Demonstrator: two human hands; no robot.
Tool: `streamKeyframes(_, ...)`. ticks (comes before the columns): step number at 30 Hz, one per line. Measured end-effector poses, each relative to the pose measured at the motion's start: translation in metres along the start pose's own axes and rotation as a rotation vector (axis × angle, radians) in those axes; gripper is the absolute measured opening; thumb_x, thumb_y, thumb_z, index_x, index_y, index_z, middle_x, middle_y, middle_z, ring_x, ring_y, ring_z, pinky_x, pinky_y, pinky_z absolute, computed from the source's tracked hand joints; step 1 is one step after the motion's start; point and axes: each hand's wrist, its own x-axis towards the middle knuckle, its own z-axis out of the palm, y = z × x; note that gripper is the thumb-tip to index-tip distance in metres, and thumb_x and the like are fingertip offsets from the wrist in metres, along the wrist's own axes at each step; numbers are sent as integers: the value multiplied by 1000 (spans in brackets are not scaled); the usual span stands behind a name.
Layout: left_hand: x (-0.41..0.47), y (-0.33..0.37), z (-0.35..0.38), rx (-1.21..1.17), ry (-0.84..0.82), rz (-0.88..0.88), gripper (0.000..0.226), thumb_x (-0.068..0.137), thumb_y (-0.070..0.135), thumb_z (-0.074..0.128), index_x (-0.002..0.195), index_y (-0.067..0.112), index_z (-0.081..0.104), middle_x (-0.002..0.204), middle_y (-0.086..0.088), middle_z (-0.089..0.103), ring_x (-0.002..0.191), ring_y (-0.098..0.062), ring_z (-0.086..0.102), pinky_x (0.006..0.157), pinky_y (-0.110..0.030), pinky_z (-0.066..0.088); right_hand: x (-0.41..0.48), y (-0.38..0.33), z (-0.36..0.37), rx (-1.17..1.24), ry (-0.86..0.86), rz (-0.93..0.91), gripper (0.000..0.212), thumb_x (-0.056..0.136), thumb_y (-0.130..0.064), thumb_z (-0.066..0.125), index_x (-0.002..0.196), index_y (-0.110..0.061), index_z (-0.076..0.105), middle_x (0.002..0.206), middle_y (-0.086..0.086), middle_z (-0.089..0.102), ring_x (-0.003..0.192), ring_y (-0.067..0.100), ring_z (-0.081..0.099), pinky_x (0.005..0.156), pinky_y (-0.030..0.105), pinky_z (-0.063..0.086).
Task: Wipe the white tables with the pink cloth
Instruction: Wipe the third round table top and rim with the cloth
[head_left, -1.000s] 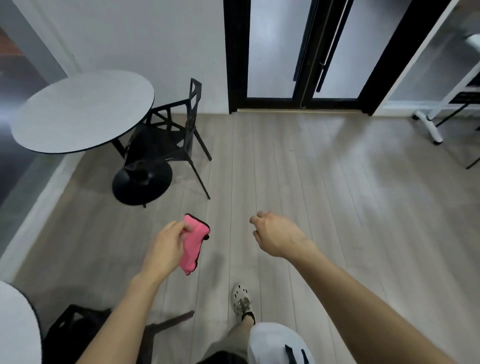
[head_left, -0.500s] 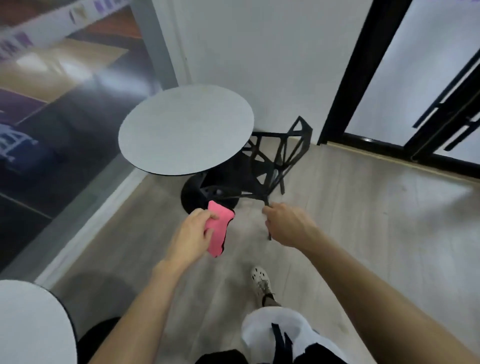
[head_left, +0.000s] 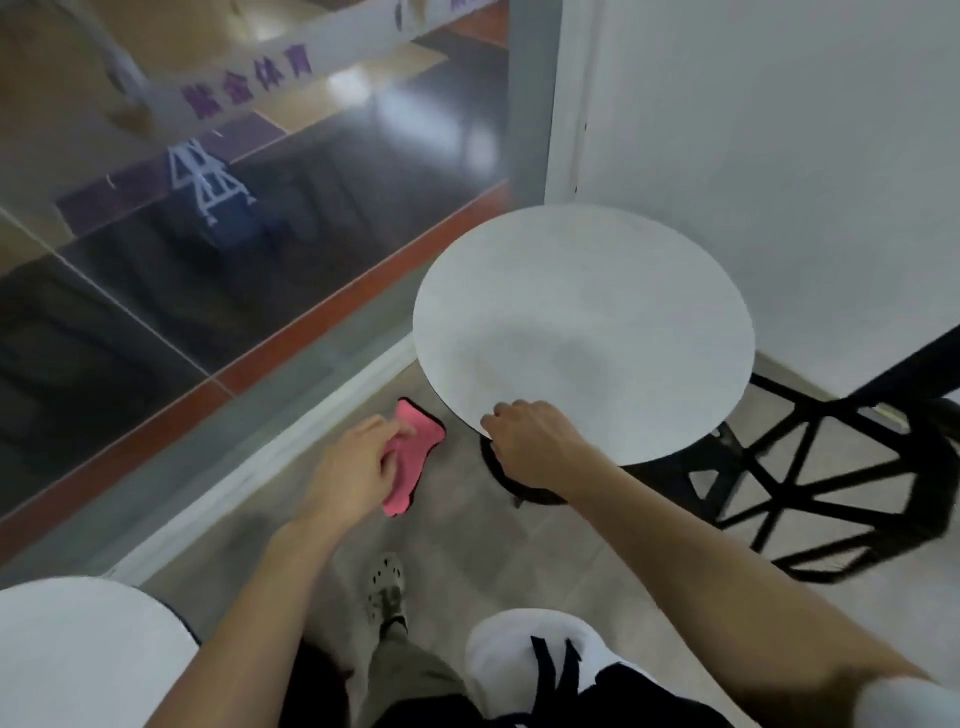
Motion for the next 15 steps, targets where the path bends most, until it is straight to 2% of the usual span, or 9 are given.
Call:
streamKeyframes(4,89,-67,-21,15,-89,103,47,91,26,38,115,38,75,105,14,68,90,-18,68,78,-41,58,82,-3,-7,25,17,117,13,102,-19,53,112,-16,62,106,3,63,95,28,65,70,36,37)
streamKeyframes(8,181,-97,-48,84,-186,302,42,87,21,45,117,36,70,107,9,72,89,-26,70,75,-43,58,126,-8,-20,89,-26,339,15,106,-21,49,115,-14,59,110,5,61,99,30,64,72,37,38)
streamKeyframes(10,223,-88,-61,132,-285,399,37,85,18,46,116,36,58,101,6,70,84,-30,69,73,-46,58,137,-6,-25,153,11,461,22,107,-25,51,124,-14,57,117,6,61,106,31,64,75,39,42)
streamKeyframes(11,244,-80,-65,165,-332,456,35,87,16,49,115,35,51,100,6,70,82,-31,68,73,-47,58,140,-2,-25,197,56,514,35,107,-31,55,137,-14,54,128,7,60,115,32,62,81,40,46)
streamKeyframes(13,282,-55,-66,208,-412,580,34,91,10,56,116,31,45,103,5,71,86,-32,70,75,-48,58,141,8,-23,316,179,621,75,101,-46,68,162,-15,37,161,8,46,142,31,50,104,43,50)
streamKeyframes(15,316,-23,-60,217,-476,713,33,94,9,58,113,31,42,106,6,72,87,-28,70,78,-47,58,144,23,-20,459,286,718,104,92,-63,74,171,-19,22,177,2,27,161,24,28,123,43,36)
